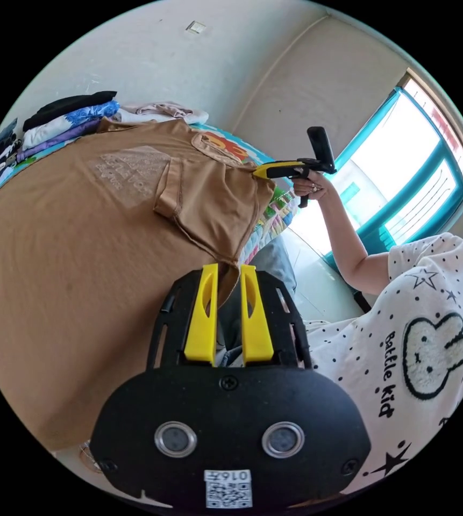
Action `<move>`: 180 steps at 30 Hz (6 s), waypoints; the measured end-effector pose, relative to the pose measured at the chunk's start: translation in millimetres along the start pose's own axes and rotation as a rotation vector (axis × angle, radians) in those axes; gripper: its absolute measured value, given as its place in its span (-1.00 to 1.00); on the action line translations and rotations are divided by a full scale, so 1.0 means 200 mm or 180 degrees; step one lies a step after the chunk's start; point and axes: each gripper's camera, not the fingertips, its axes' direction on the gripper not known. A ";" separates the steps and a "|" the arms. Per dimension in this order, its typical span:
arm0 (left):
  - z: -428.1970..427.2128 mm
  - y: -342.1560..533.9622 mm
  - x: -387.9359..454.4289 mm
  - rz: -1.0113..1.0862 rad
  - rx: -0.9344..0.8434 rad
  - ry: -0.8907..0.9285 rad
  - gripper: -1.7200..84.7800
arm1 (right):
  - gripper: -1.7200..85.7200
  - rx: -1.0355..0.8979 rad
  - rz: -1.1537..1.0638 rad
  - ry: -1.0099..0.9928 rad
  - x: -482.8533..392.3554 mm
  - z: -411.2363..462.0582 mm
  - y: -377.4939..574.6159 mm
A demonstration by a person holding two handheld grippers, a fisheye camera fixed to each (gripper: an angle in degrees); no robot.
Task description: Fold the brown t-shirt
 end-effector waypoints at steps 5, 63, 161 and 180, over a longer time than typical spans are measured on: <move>0.03 -0.01 0.03 0.0049 -0.0033 -0.0001 -0.84 | -0.91 0.0120 -0.0107 -0.0001 0.01 -0.08 0.07; -0.07 -1.82 -1.60 -0.1017 0.0920 -0.0656 -0.78 | -0.69 0.0883 0.0700 0.0727 0.83 -0.15 -1.78; 0.49 -2.66 -0.99 0.1954 -0.1774 -0.0914 -0.98 | -0.83 0.0438 -0.0329 0.0827 0.93 -0.10 -2.25; 0.47 -2.91 -1.33 0.0575 -0.1662 -0.1097 -0.94 | -0.80 -0.0526 -0.0103 0.0846 1.17 0.25 -2.54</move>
